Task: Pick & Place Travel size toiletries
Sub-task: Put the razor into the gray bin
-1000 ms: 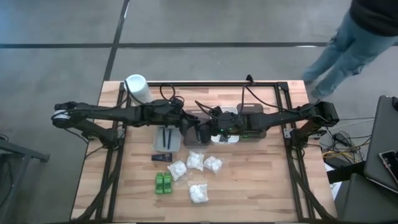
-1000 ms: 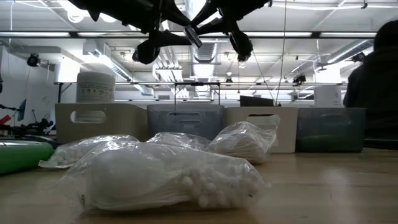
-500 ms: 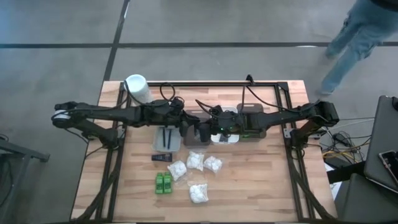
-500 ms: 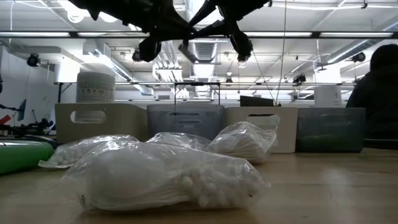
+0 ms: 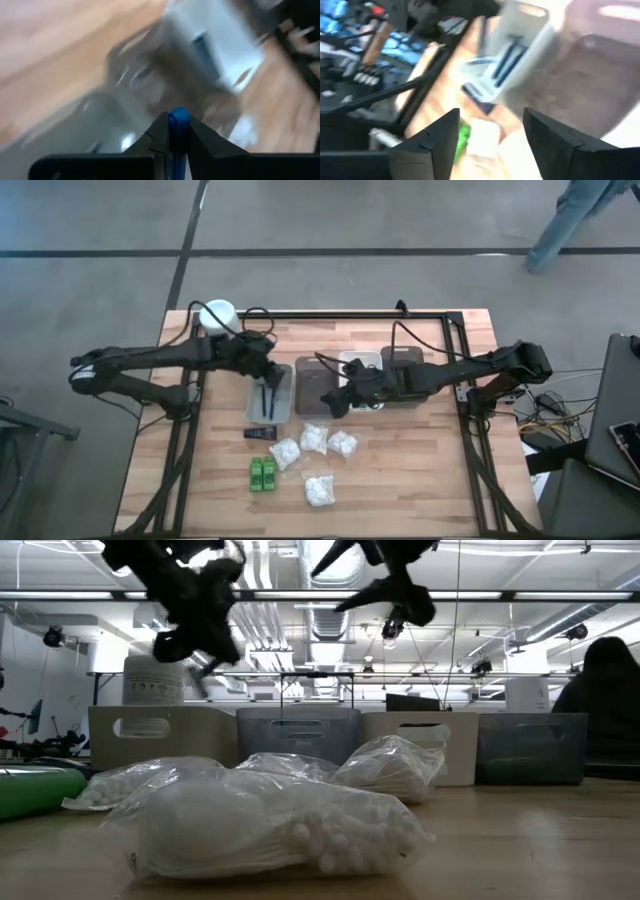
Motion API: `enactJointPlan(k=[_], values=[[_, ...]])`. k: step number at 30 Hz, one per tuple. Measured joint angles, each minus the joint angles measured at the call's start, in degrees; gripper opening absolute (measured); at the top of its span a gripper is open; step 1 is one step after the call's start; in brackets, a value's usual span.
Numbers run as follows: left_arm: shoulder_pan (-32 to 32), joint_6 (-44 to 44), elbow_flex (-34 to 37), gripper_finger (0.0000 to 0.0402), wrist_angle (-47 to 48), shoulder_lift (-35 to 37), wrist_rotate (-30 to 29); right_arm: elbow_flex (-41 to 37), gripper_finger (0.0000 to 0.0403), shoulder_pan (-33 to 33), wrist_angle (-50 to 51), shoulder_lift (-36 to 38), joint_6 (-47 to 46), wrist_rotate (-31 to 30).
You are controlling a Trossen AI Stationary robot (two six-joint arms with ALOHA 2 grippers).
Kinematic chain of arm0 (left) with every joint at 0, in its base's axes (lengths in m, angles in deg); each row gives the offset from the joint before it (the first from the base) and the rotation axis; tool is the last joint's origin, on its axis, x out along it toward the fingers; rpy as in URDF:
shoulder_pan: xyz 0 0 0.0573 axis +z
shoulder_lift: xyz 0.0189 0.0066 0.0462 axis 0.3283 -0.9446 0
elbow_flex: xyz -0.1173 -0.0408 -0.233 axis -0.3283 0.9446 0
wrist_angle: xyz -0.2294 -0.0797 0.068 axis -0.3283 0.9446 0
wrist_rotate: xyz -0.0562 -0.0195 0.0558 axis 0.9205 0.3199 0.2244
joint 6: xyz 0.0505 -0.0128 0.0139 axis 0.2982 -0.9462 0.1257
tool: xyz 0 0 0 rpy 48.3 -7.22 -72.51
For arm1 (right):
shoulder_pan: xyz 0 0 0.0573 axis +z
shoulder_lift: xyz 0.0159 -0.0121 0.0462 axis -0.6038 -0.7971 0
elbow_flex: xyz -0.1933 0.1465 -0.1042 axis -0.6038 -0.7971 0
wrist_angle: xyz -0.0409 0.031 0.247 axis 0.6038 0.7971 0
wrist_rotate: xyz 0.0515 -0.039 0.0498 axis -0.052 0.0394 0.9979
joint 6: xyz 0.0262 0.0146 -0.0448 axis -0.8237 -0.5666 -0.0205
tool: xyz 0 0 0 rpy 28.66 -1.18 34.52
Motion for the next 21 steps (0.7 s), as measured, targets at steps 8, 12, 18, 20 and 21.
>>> enactJointPlan(k=[8, 12, 18, 20, 21], values=[[7.59, -4.97, 7.64, 0.0038, -2.12, -0.22, 9.91, -0.21, 0.025, 0.4, 5.43, 2.23, -0.91, -5.38], [8.89, -8.93, 12.39, 0.0038, -8.36, -4.23, 11.77, -0.28, 0.0259, 0.38, 5.33, 2.17, -0.99, -6.41], [8.86, -10.4, 14.42, 0.0104, -9.8, -8.81, 9.93, -1.1, 0.0271, 0.4, 5.36, 2.08, -2.31, -6.49], [8.84, -10.84, 14.42, 0.0141, -9.83, -8.86, 9.71, -1.33, 0.0276, 0.48, 5.31, 2.08, -2.54, -6.49], [8.84, -10.91, 14.39, 0.0159, -9.85, -8.66, 9.49, -1.5, 0.0279, 0.51, 5.29, 2.08, -2.92, -6.49]])
